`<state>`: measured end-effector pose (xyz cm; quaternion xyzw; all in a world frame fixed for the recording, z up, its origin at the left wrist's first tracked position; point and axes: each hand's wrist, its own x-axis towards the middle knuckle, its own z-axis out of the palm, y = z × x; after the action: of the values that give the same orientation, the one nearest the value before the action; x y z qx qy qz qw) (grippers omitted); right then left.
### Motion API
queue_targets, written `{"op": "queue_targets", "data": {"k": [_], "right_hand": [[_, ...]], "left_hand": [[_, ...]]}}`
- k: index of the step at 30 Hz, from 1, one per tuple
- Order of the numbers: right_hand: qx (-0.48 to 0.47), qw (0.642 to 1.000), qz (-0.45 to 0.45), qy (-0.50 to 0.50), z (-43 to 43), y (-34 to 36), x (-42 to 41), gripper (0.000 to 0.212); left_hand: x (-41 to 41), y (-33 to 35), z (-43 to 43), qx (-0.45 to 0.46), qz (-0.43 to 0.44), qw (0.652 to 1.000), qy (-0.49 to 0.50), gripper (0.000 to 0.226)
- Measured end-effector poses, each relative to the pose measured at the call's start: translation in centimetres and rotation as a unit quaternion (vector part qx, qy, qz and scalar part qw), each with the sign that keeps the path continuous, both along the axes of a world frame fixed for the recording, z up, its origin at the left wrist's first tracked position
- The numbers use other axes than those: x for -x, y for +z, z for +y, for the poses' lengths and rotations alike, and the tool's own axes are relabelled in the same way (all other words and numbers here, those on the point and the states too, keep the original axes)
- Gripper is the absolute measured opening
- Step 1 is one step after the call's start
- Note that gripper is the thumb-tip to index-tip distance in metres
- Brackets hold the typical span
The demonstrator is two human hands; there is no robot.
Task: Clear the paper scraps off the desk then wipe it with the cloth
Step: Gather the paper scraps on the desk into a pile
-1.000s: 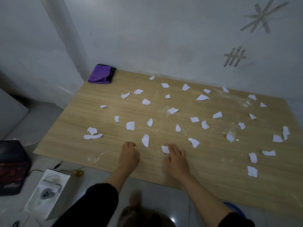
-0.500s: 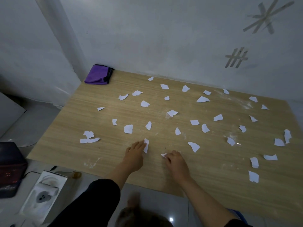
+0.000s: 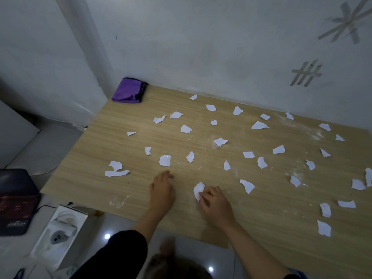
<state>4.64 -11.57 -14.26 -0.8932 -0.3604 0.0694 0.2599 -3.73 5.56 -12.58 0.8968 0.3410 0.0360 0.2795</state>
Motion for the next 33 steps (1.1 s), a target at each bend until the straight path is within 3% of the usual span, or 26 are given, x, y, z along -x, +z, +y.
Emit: {"op": "queue_targets", "data": {"k": [4,8,11,13,16,23,27,30,33], "right_hand": [[-0.001,1.0,-0.008,-0.005,0.5,-0.1,-0.2,0.036],[0.0,1.0,0.002,-0.031,1.6,0.2,-0.5,0.042],[-0.001,0.999,0.004,-0.041,2.3,0.3,-1.0,0.035],[-0.001,0.999,0.012,-0.052,3.0,0.3,-1.6,0.023],[0.008,0.998,0.02,-0.056,5.1,0.6,-3.2,0.017],[0.122,0.987,0.105,0.024,11.6,2.4,-6.6,0.054],[0.234,0.966,0.097,0.058,13.1,2.3,-7.3,0.071],[0.224,0.972,0.02,0.072,12.8,1.8,-7.8,0.059],[0.182,0.982,0.006,0.046,12.6,1.4,-8.5,0.039]], "left_hand": [[1.7,0.5,6.5,-0.018,-0.009,0.992,0.122,0.037],[3.3,1.0,11.2,-0.019,0.014,0.987,0.158,0.046],[4.3,1.1,13.7,0.008,0.08,0.985,0.15,0.056],[4.8,0.8,14.9,0.017,0.101,0.986,0.13,0.049],[5.7,-0.6,16.0,0.0,0.043,0.996,0.081,0.029],[6.1,0.9,16.3,-0.049,0.004,0.998,0.039,0.013],[6.2,0.5,17.3,-0.148,0.102,0.982,-0.059,0.02],[5.9,0.3,17.4,-0.23,0.136,0.961,-0.075,0.028],[5.2,-0.1,17.1,-0.271,0.094,0.957,-0.041,0.026]]}}
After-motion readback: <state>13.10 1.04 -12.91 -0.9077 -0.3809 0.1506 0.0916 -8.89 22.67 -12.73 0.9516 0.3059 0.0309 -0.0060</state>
